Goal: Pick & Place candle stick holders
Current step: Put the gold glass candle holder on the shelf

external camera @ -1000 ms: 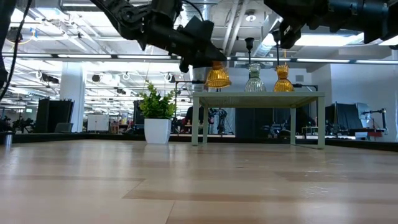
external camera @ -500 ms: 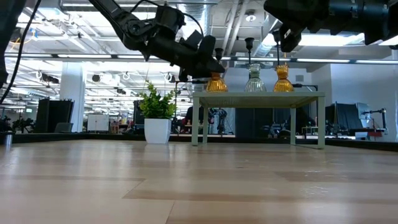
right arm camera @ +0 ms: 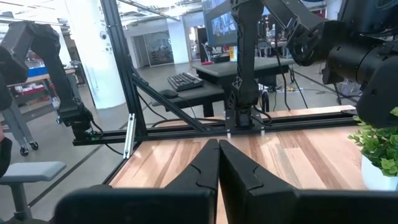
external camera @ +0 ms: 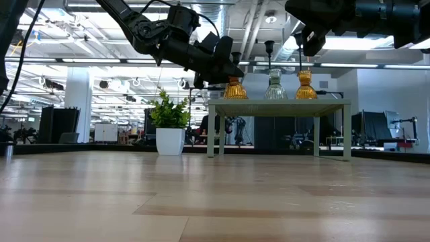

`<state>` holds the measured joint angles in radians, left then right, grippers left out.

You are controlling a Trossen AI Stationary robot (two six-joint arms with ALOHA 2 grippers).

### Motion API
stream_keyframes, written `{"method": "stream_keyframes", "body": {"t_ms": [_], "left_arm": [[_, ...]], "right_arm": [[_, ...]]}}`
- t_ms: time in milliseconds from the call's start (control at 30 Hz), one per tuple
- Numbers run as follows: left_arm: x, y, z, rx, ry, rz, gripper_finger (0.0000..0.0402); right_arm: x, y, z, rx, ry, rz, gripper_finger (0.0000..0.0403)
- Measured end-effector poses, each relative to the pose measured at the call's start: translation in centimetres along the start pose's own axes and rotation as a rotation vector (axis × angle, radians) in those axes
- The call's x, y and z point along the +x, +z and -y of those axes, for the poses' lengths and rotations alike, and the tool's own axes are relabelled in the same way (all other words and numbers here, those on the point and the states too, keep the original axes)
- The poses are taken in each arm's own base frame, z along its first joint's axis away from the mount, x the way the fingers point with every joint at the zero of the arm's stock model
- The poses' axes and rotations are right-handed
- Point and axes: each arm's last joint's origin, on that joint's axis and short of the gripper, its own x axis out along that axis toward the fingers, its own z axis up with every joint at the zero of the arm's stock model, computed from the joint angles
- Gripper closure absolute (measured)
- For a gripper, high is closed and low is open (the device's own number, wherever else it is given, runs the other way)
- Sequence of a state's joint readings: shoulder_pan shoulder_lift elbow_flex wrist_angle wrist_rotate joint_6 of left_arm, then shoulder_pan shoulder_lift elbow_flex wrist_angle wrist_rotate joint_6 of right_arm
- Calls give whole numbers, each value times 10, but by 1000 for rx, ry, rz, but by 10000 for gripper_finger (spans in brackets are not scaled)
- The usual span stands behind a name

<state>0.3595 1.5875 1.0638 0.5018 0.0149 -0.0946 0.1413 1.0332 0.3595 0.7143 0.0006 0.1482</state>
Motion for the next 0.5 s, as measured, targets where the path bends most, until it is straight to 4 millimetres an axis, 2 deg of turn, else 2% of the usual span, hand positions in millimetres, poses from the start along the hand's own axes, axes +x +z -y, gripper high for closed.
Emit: {"method": "stream_keyframes", "body": {"t_ms": [500], "left_arm": [[0,2,0,-34,-3,22,201]], "right_arm": [[0,0,0,0,0,0,403]]}}
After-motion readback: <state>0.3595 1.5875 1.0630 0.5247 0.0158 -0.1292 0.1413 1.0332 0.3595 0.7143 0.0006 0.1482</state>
